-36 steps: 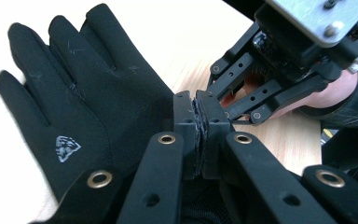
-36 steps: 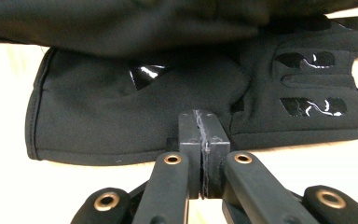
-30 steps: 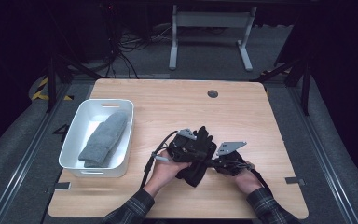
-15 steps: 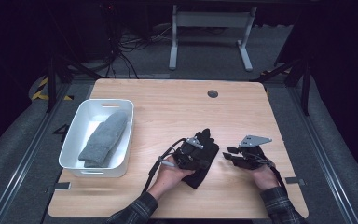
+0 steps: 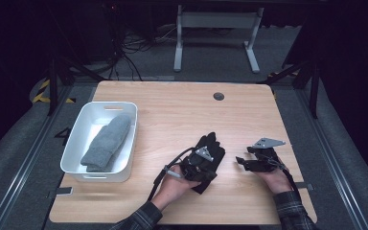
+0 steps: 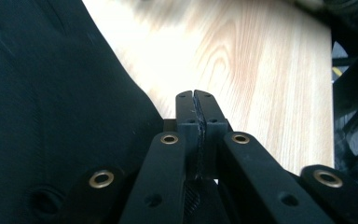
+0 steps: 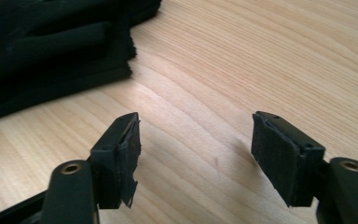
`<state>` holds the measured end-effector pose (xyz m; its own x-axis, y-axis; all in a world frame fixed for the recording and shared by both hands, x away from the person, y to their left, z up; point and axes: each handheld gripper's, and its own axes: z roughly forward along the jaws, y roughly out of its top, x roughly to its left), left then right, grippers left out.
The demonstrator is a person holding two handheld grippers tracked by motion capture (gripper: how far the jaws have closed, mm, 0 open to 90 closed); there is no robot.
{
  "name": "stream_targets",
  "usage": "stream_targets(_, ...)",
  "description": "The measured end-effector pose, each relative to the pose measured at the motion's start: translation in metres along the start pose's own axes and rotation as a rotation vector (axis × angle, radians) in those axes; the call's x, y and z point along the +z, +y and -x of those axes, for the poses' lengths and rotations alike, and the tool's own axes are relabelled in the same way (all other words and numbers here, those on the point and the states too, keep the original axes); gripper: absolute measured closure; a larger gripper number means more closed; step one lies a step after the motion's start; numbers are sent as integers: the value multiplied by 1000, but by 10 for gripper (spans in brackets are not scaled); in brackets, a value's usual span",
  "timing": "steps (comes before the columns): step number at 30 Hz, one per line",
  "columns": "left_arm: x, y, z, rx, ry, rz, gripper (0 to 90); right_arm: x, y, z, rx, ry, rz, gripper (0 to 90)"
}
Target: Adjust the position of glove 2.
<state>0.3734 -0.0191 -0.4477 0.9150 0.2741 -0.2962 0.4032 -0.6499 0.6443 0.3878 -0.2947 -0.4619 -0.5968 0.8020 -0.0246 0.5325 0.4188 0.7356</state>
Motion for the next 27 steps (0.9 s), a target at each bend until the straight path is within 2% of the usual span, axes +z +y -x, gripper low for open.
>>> stream_targets(4,3,-4,1,7,24,-46,898,1,-1,3,15,-15,2,300)
stream_targets(8,0,-12,1,-3,38,-90,898,2,-2,4,20,-24,3,280)
stream_targets(10,-3,-16,0,-16,42,-91,898,3,-2,4,22,-27,-3,268)
stream_targets(15,-14,-23,0,-19,62,-111,898,5,-3,5,21,-29,7,252)
stream_targets(21,-29,-29,-1,-11,74,-110,898,5,-4,5,21,-37,12,222)
stream_targets(25,-41,-26,1,-1,54,-63,892,6,-4,5,16,-34,6,188)
stream_targets(27,-49,-24,2,0,48,-50,856,6,-4,5,17,-32,5,183)
